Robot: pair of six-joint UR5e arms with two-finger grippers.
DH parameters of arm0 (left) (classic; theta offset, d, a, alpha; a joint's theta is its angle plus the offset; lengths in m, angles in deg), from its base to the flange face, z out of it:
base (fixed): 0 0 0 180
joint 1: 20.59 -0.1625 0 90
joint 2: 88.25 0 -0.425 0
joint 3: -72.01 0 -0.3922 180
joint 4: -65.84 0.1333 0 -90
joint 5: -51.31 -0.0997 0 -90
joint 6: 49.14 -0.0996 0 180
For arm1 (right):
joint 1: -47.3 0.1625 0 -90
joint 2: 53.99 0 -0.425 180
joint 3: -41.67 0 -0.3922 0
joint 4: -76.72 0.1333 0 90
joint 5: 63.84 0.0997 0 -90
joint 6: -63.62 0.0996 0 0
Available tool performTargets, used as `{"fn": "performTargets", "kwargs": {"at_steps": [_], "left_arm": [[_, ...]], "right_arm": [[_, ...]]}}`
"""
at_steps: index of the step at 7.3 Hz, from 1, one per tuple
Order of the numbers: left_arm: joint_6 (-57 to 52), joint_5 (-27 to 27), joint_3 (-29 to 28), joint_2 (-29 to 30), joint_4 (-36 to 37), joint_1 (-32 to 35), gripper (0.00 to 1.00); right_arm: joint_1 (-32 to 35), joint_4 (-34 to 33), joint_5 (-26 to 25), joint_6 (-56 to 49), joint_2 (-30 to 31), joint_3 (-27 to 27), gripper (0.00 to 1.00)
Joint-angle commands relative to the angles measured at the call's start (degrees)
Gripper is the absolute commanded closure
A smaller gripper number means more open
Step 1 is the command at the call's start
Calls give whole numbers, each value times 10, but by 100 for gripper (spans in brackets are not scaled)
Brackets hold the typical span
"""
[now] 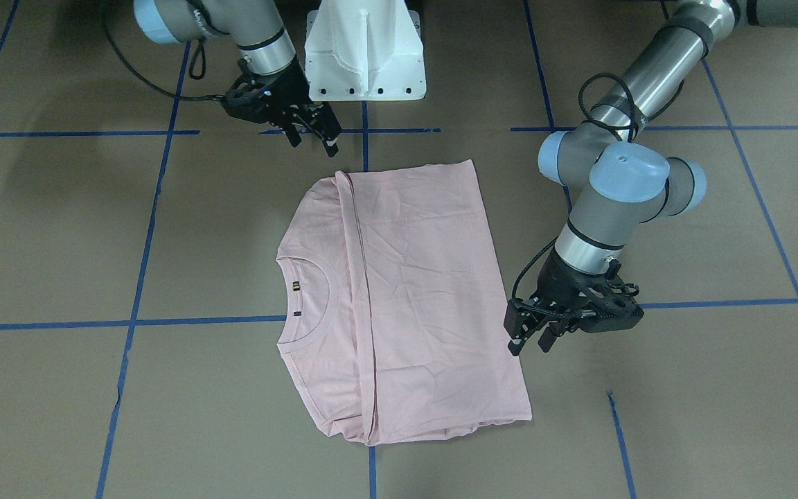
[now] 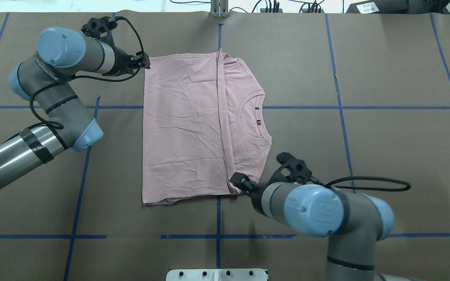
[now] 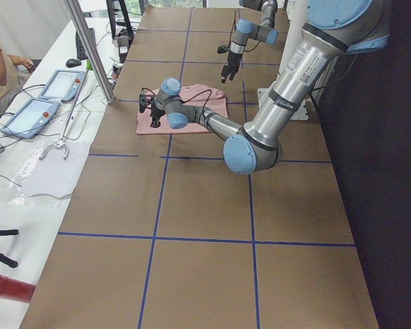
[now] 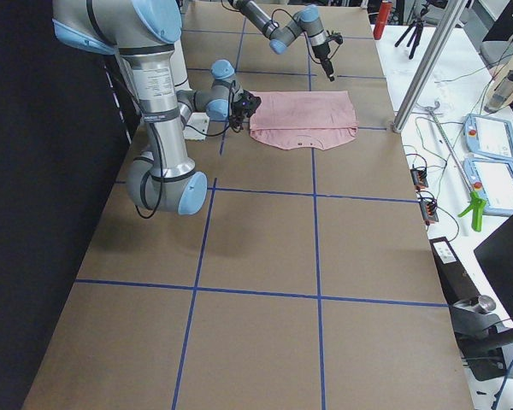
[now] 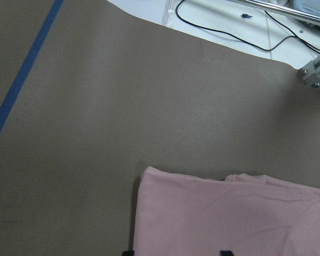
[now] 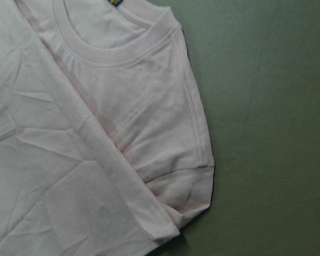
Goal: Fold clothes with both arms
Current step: 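Move the right gripper to the near corner while the left holds the far corner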
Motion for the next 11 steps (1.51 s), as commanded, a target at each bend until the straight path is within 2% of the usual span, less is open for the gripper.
{"fn": "performTargets", "kwargs": {"at_steps": [1,5,7,8,10,11], "left_arm": [[3,0,2,-6,-1,-1,38],[19,0,2,-6,-1,-3,38],[19,0,2,-6,-1,-3,38],[20,0,2,-6,-1,-3,38],[26,0,2,-6,0,-3,41],[26,-1,1,-7,-1,-4,41]], "right_arm": [[-7,-15,-20,20,-41,-61,8],[2,-10,-20,29,-49,-86,18],[2,-12,-20,29,-57,-98,30],[2,-14,-20,30,-58,-98,46],[1,-16,-20,34,-58,-101,72],[1,-17,-20,36,-58,-102,96]]}}
